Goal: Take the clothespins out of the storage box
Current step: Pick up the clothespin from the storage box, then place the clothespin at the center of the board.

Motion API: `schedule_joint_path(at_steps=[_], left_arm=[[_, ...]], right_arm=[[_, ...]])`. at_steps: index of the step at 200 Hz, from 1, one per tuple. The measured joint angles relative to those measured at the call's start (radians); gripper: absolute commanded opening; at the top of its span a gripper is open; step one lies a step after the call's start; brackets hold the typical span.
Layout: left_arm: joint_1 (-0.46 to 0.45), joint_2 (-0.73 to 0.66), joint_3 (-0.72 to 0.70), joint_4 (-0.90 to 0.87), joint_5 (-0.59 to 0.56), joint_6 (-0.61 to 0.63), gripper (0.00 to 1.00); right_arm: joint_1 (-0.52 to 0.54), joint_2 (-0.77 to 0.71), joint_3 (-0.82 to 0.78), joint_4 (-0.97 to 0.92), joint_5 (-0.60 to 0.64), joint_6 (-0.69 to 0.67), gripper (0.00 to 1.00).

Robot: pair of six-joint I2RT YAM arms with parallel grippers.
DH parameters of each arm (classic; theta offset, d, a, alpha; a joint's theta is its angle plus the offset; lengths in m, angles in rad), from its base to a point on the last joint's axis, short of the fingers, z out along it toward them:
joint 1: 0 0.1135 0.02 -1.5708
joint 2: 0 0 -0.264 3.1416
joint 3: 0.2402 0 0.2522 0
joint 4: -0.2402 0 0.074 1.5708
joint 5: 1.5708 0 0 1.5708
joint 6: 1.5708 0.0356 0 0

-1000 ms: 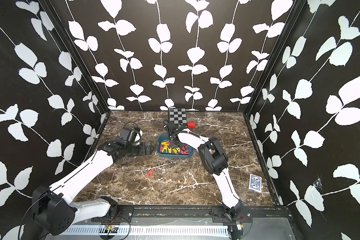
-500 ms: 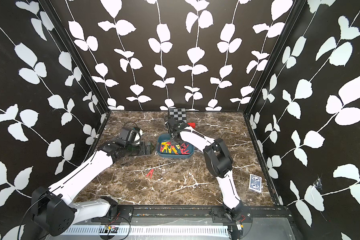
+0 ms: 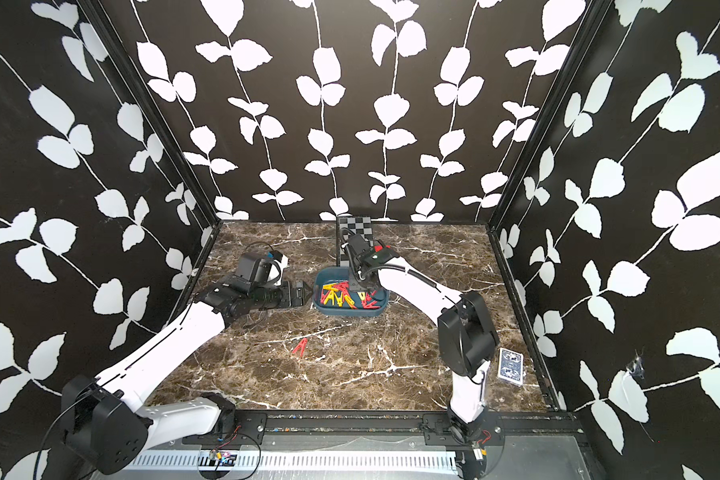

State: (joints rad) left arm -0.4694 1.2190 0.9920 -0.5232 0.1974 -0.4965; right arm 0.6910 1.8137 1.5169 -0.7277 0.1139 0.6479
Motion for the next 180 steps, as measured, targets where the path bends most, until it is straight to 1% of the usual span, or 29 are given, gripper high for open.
schedule_joint_path(at_steps=[54, 107, 131, 180], left_arm=[[0.0, 0.051, 0.0, 0.032, 0.059, 0.004, 0.99], [0.0, 0.062, 0.0, 0.044, 0.092, 0.003, 0.99], [0.0, 0.064, 0.0, 0.044, 0.101, 0.002, 0.99], [-0.013, 0.064, 0.0, 0.042, 0.098, -0.002, 0.99]], right_arm=[[0.002, -0.167, -0.249, 0.027, -0.022, 0.085, 0.05], [0.004, -0.31, -0.483, 0.043, -0.018, 0.128, 0.07], [0.005, -0.334, -0.557, 0.046, -0.01, 0.13, 0.06], [0.0, -0.335, -0.662, 0.089, -0.006, 0.133, 0.07]])
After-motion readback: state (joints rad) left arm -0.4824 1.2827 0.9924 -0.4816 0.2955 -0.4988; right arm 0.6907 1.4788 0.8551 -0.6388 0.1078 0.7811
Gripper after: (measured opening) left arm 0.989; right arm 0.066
